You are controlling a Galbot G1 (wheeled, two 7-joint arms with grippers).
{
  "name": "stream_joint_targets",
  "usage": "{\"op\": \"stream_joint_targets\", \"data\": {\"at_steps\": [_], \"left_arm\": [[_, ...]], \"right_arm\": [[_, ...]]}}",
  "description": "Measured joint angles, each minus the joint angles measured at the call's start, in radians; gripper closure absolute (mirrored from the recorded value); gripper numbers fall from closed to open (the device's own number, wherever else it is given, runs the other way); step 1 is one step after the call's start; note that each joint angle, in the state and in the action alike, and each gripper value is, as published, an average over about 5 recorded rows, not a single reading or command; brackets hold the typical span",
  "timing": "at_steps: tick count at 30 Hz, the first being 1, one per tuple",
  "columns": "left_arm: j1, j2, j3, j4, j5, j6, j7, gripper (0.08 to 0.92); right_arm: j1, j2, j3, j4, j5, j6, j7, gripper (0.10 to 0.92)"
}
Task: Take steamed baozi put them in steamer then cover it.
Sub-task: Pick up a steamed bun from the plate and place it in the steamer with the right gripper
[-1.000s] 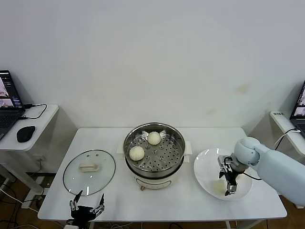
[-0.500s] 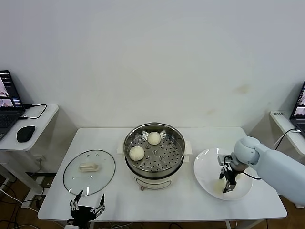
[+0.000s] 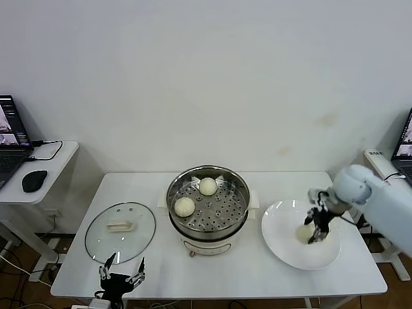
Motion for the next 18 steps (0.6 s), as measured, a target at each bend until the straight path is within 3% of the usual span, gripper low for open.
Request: {"op": "stream_joint_targets", "data": {"at_steps": [7, 18], "left_arm": [[-0.016, 0.003, -0.008, 0.001, -0.001, -0.005, -0.009, 0.177], [-0.017, -0.006, -0.029, 0.011, -0.004, -0.013, -0.024, 0.177]], "right_arm": [[0.218, 0.078, -0.107, -0.080, 0.116, 0.092, -0.046, 0.423], [0.442, 0.315, -0.173, -0.254, 0.212, 0.362, -0.065, 0.423]]}}
